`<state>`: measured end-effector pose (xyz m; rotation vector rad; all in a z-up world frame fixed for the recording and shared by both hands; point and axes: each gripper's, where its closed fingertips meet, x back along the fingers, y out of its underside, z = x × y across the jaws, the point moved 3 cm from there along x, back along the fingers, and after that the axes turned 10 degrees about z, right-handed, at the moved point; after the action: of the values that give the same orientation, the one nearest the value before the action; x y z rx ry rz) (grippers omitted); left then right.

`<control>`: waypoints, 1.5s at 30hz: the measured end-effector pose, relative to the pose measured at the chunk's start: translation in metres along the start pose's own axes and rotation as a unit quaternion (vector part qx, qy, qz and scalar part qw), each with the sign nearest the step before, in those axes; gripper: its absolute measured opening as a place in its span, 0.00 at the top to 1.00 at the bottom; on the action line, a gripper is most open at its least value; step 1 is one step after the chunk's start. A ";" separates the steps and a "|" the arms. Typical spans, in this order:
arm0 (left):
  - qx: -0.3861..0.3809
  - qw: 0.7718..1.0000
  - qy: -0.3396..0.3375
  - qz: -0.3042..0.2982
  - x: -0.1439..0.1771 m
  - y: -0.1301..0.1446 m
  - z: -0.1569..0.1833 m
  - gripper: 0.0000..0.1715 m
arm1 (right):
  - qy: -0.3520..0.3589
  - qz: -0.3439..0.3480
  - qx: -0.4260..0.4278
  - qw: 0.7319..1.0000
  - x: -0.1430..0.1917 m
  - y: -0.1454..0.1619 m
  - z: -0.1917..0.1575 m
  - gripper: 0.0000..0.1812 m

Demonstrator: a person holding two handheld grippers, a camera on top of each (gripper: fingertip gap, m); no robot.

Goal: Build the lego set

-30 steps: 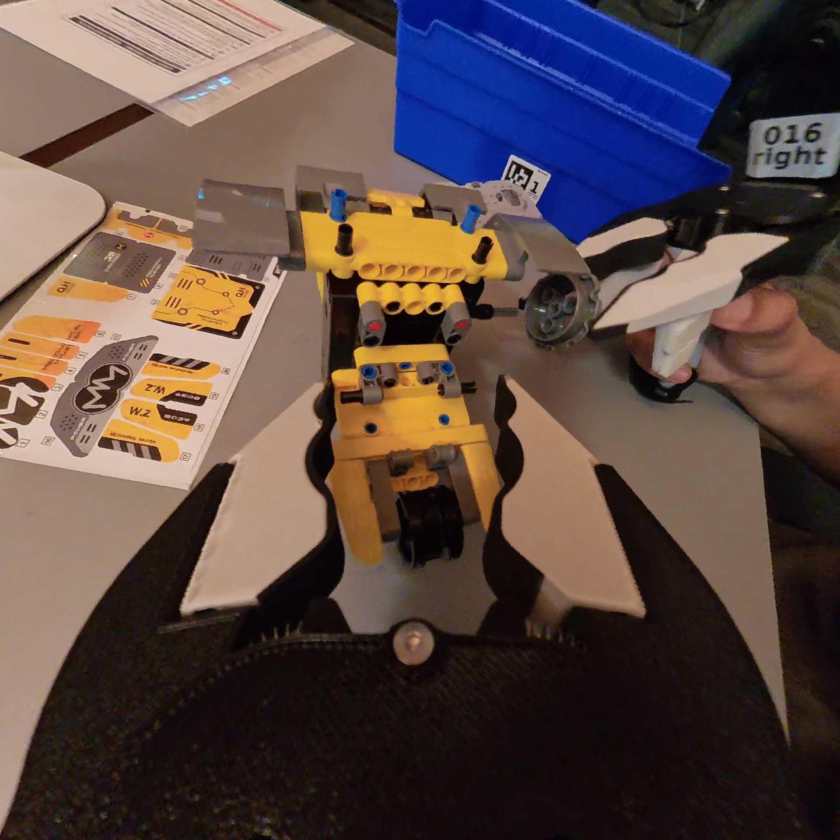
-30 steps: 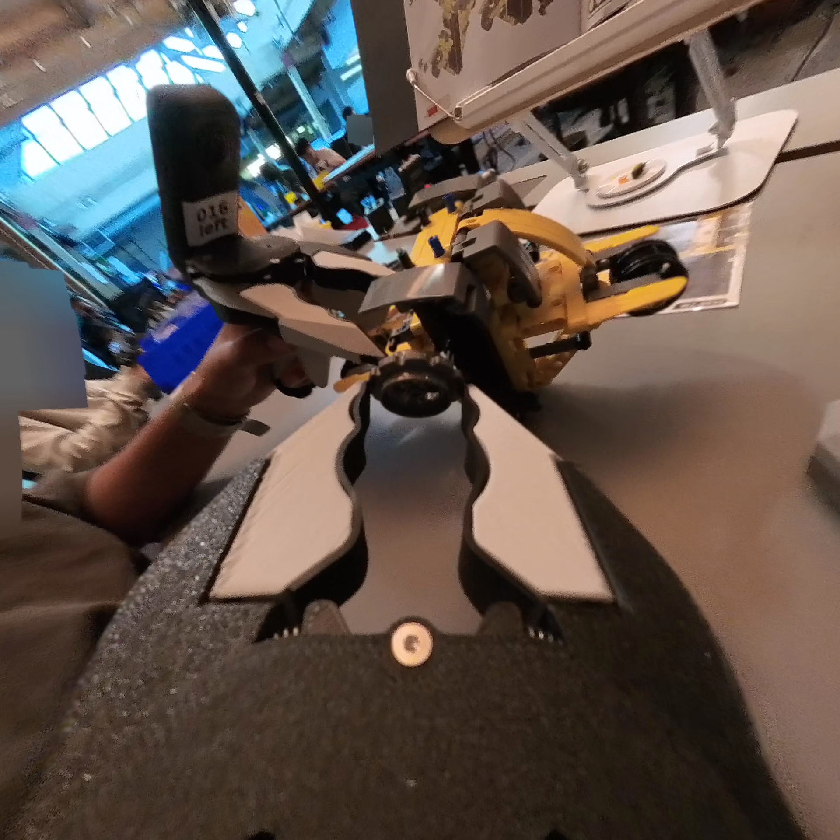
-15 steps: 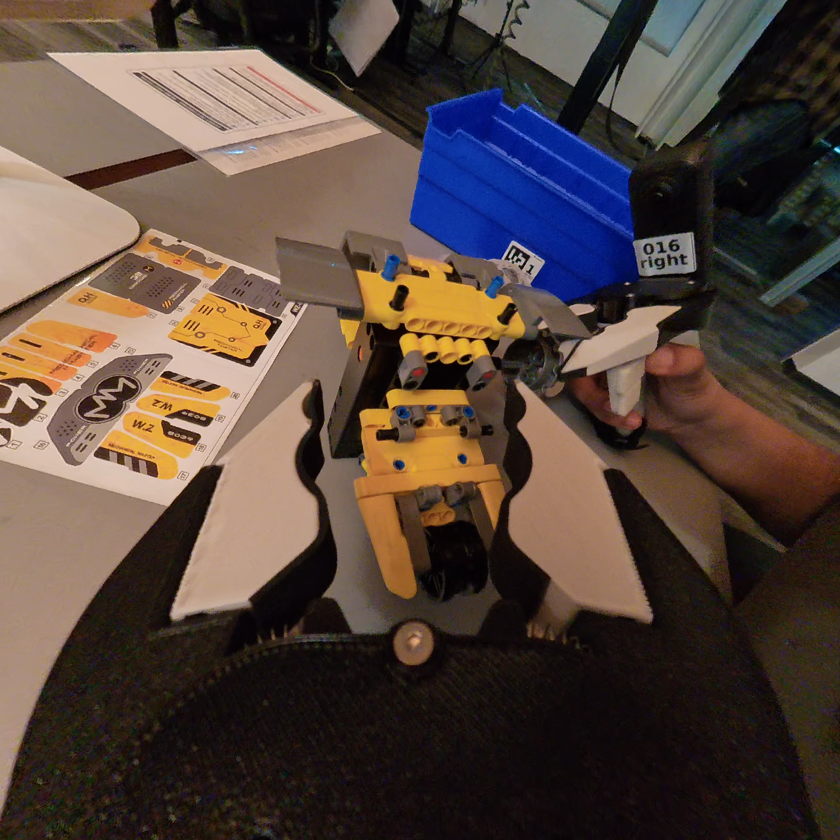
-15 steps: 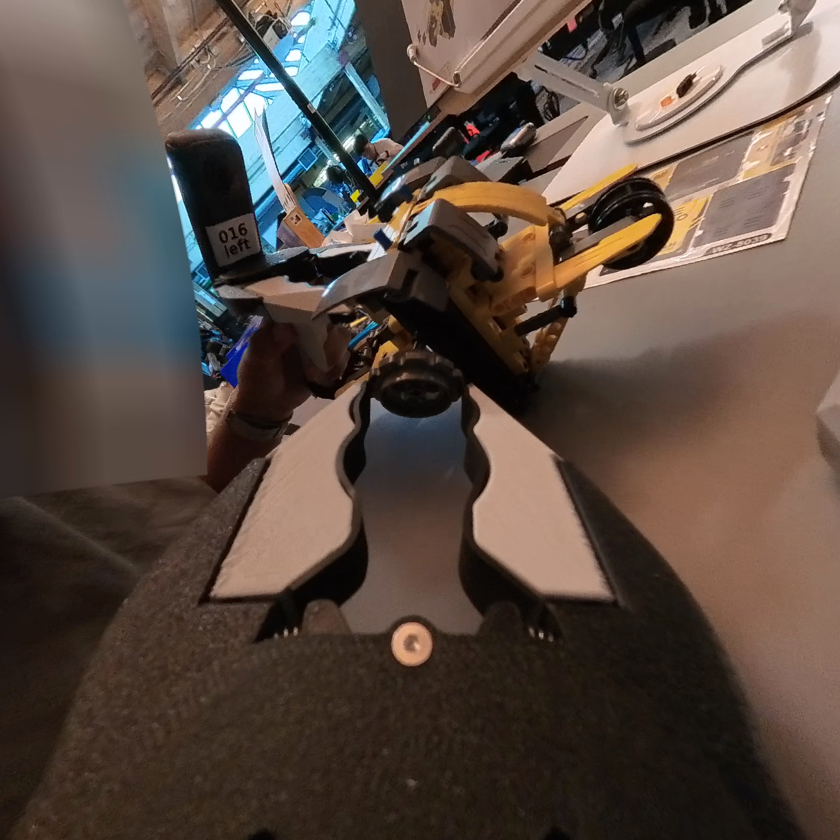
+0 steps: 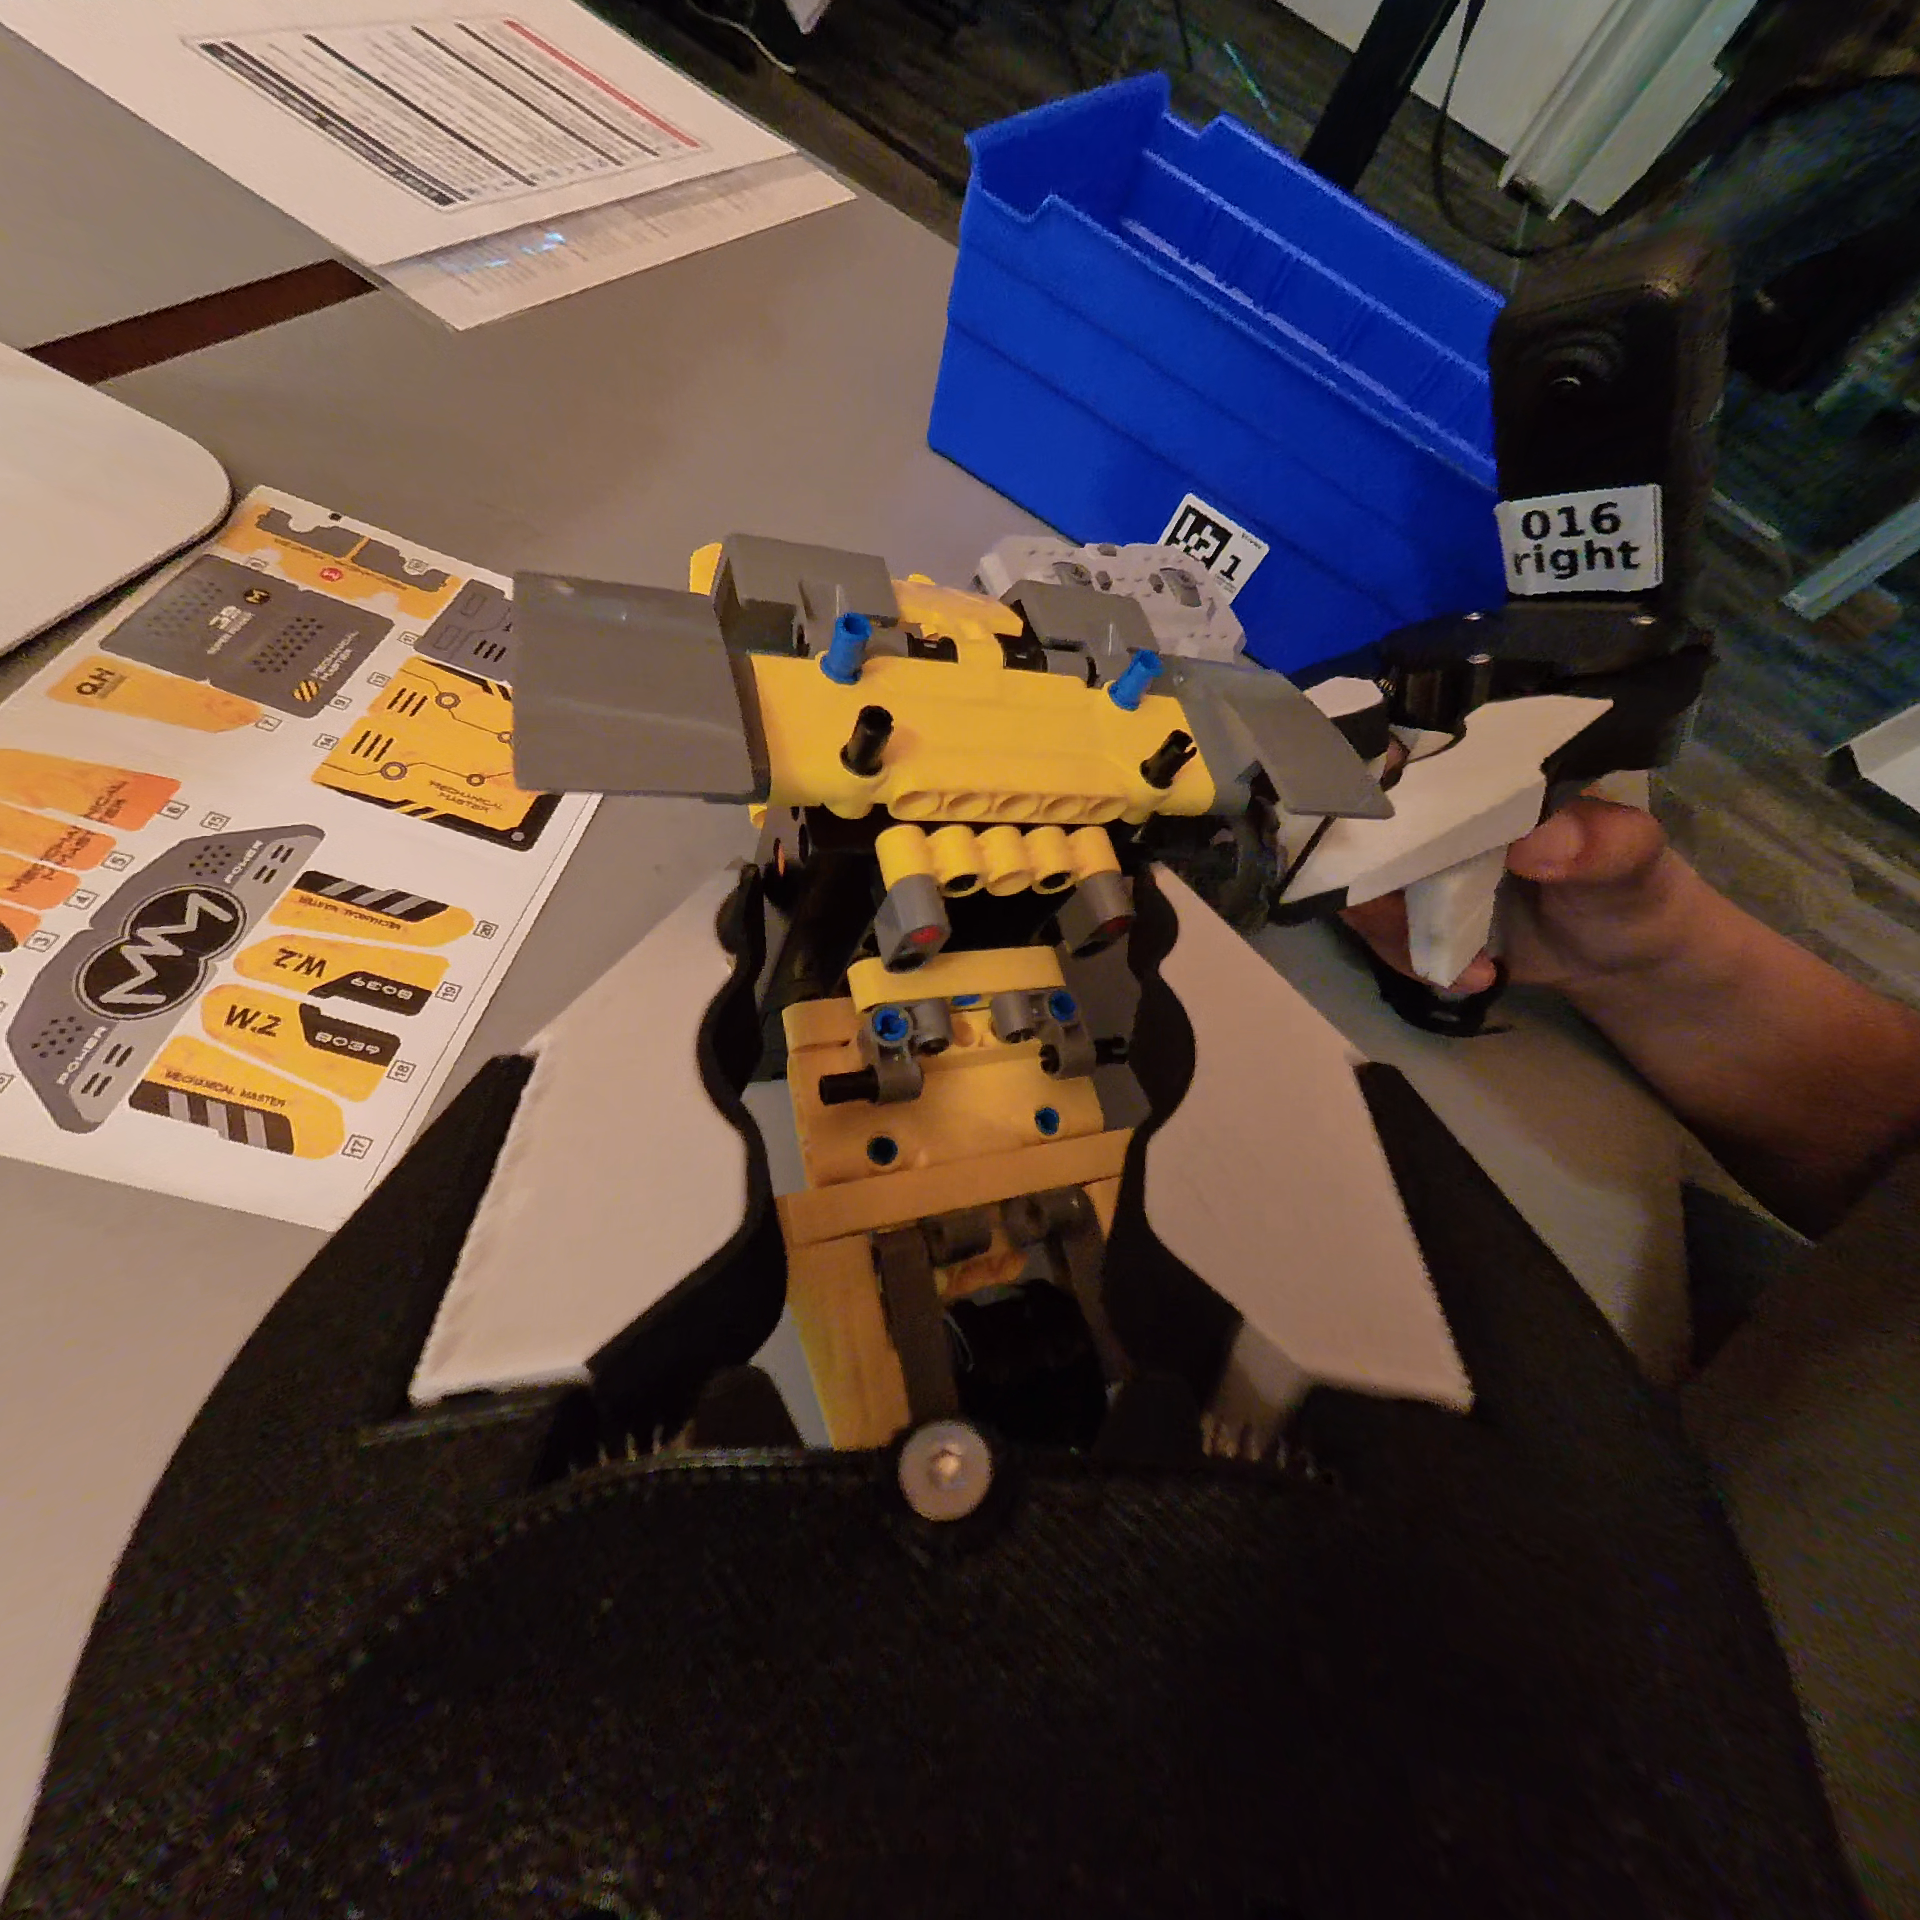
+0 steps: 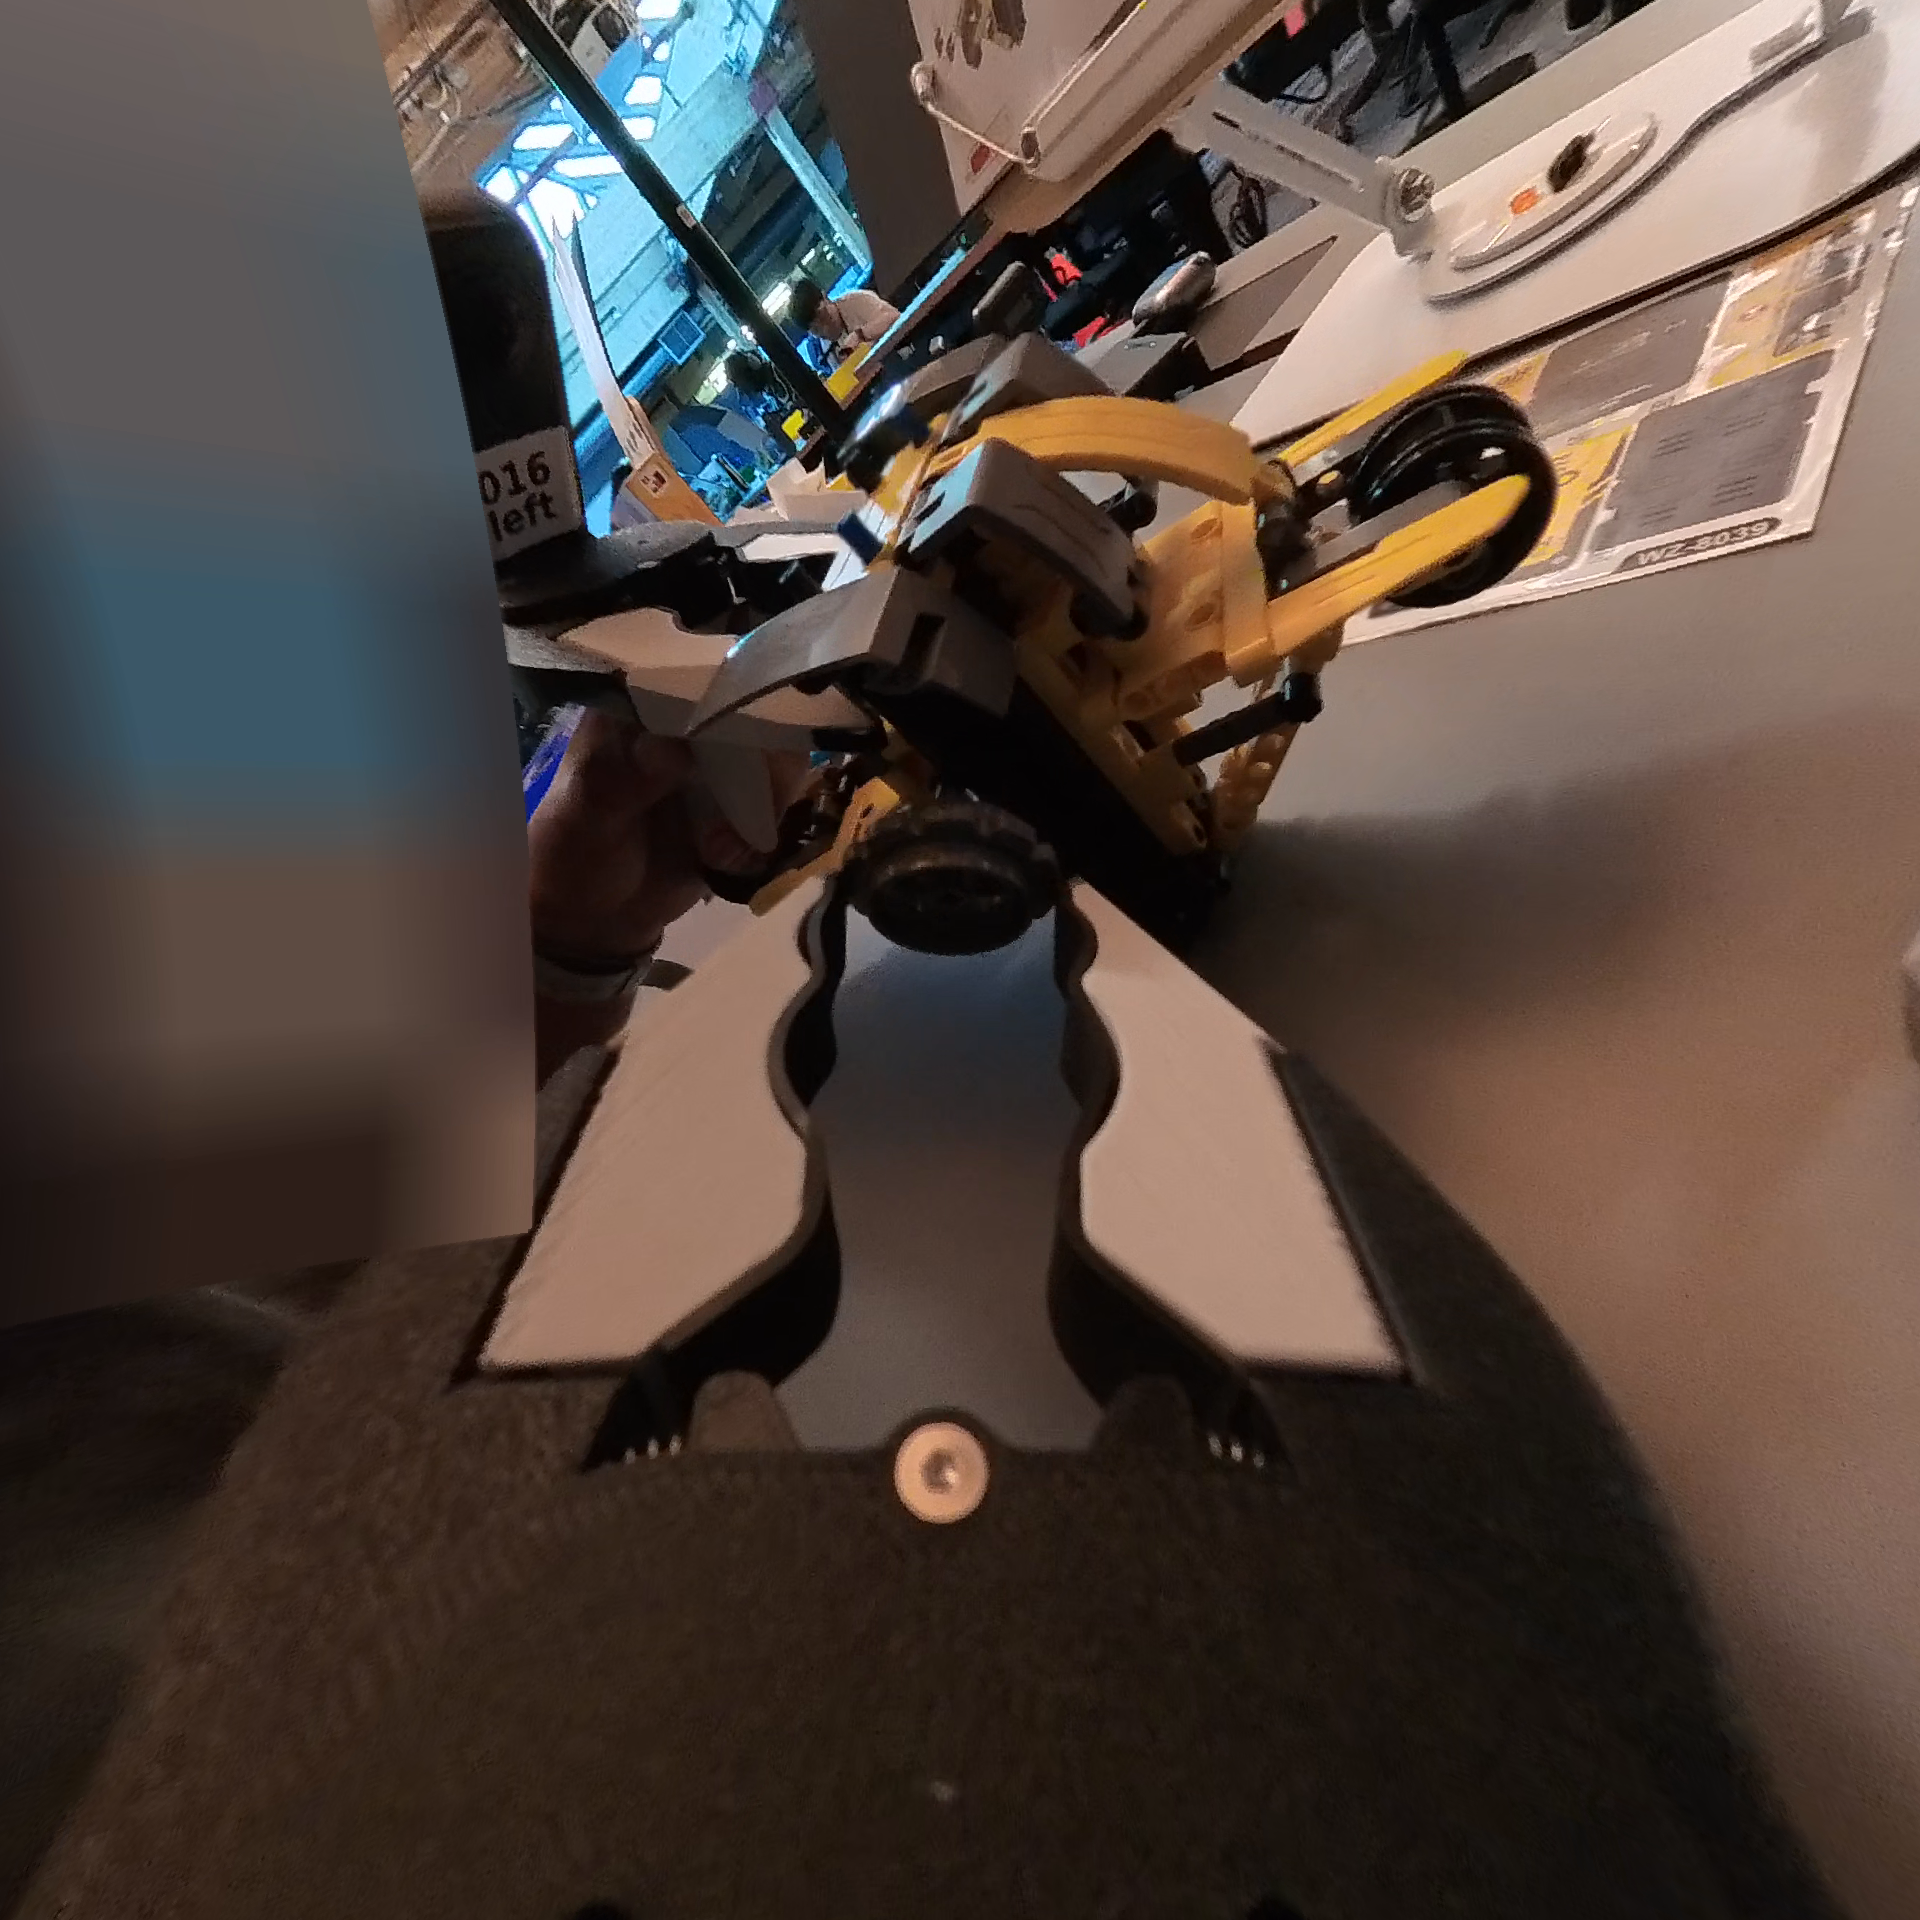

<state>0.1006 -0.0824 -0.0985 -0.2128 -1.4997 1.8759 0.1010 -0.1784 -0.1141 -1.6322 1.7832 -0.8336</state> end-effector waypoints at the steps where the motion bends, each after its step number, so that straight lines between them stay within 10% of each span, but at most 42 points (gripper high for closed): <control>1: 0.001 1.000 0.000 0.001 0.000 0.000 0.000 0.61 | 0.001 -0.001 0.004 1.000 -0.001 0.001 -0.001 0.78; 35: -0.096 0.992 -0.076 -0.019 -0.001 0.004 0.001 0.66 | 0.101 -0.092 0.025 0.990 -0.002 -0.007 -0.008 0.78; 45: -0.113 0.988 -0.102 -0.021 -0.001 0.004 0.001 0.67 | 0.142 -0.067 0.151 0.976 -0.003 -0.008 -0.008 0.79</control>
<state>0.0990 -0.0835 -0.1023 -0.0947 -1.8448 1.7343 0.1003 -0.1754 -0.1027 -1.5009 1.6388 -1.3875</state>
